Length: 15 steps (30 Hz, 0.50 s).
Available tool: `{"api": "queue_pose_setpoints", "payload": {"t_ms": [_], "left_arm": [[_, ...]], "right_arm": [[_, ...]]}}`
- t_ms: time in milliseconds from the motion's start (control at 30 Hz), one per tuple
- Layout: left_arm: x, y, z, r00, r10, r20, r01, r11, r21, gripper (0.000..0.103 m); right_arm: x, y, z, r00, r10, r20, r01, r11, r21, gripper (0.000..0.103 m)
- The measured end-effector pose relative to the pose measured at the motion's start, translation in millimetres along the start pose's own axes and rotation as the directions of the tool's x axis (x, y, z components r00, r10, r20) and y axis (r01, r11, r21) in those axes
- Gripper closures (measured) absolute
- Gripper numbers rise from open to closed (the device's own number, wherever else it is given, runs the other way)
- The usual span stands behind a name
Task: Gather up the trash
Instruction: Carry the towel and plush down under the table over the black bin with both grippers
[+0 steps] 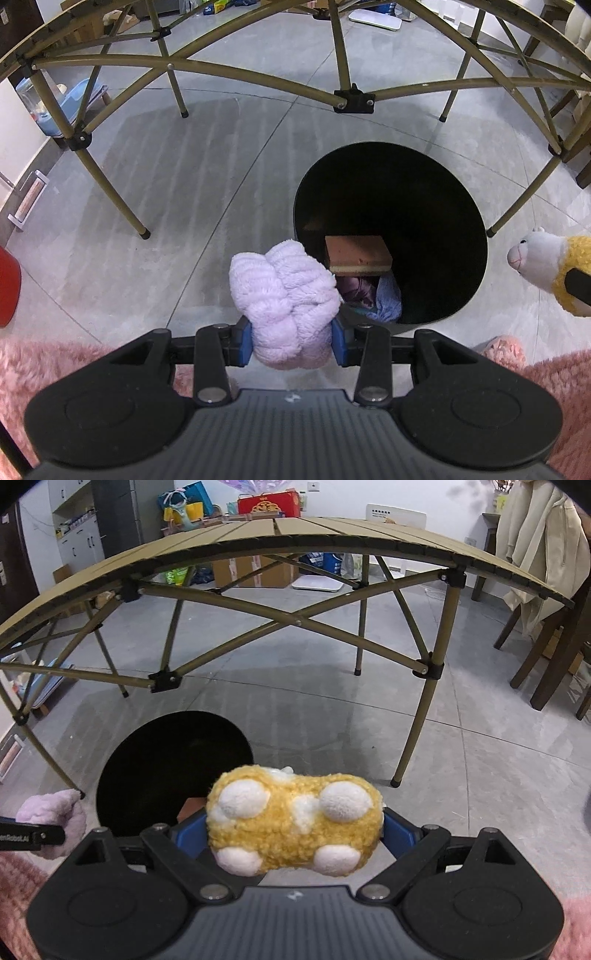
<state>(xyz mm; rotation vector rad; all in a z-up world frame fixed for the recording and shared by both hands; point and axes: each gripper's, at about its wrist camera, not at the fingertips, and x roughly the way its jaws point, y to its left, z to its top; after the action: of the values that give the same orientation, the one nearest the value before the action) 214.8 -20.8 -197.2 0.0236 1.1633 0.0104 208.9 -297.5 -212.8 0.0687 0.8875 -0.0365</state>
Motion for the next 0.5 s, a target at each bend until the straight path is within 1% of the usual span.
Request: {"api": "queue_pose_setpoints", "payload": {"t_ms": [133,300,500], "left_arm": [[1,-4,9,1.0,-0.003,0.011,0.003,1.0,-0.008,0.063],[2,-15,19,0.999,-0.016,0.029,0.016,1.0,0.009,0.063],[6,-33,33,0.999,-0.033,0.033,0.032,0.999,0.026,0.063]], "right_arm": [[10,-3,6,1.0,-0.015,-0.001,0.015,1.0,0.01,0.009],[24,-7,13,1.0,-0.028,-0.008,0.028,0.999,0.019,0.009],[39,-10,18,0.999,-0.033,-0.016,0.034,0.999,0.032,0.009]]}}
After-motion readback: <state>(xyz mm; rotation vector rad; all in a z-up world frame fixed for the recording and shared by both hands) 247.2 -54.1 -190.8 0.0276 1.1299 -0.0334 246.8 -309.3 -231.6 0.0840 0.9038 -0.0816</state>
